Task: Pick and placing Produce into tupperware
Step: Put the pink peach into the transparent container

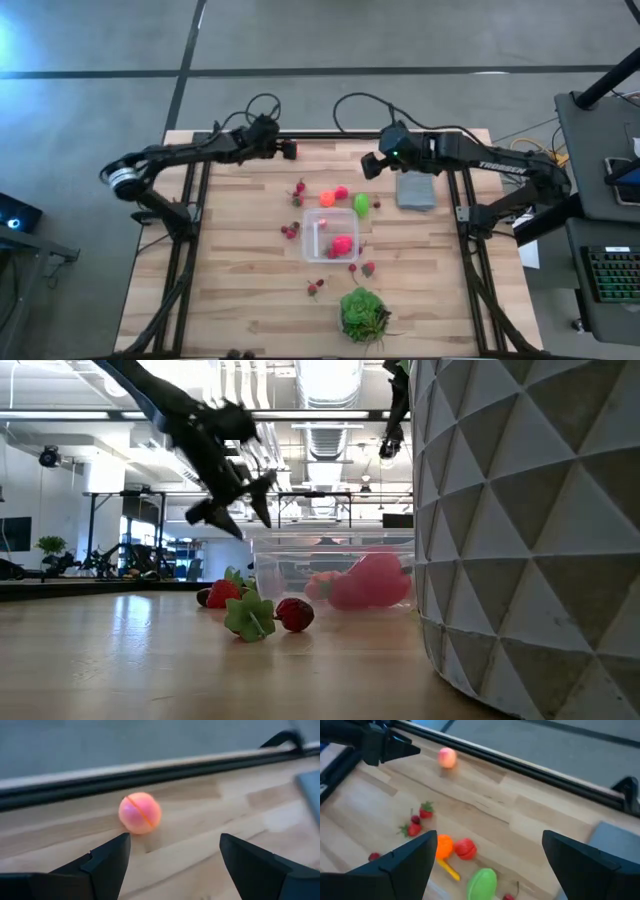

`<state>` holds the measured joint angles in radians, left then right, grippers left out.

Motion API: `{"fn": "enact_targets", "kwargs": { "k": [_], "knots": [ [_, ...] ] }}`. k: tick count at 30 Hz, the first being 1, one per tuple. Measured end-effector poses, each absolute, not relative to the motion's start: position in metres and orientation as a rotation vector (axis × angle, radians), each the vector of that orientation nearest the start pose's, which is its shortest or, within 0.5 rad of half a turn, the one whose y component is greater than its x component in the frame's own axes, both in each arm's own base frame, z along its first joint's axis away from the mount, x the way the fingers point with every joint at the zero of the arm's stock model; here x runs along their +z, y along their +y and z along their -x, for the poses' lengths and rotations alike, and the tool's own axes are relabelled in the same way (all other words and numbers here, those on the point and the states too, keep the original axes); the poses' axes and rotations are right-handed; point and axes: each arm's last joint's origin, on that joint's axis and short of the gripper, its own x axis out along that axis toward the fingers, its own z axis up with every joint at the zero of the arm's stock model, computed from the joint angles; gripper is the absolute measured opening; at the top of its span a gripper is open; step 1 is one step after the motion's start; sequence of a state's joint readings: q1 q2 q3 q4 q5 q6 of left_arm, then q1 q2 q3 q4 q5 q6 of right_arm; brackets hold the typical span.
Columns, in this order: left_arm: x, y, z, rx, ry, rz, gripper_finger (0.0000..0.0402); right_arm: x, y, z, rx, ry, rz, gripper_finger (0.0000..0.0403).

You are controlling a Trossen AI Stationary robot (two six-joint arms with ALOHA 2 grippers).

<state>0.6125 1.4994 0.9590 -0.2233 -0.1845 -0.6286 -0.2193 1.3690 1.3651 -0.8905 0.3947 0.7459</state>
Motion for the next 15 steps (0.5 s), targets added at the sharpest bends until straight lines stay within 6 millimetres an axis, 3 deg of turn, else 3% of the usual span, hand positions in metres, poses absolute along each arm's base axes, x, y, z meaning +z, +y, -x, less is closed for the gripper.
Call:
{"fn": "enact_targets", "kwargs": {
  "k": [8,15],
  "knots": [
    [0.213,0.216,-0.284,0.942,0.616,0.764,0.0292,0.333,-0.077,-0.262,-0.937,0.751,-0.591,0.0352],
    [0.208,0.228,-0.288,1.021,0.760,0.851,0.0292,0.329,-0.085,-0.259,-0.941,0.815,-0.527,0.0353]
  ]
}}
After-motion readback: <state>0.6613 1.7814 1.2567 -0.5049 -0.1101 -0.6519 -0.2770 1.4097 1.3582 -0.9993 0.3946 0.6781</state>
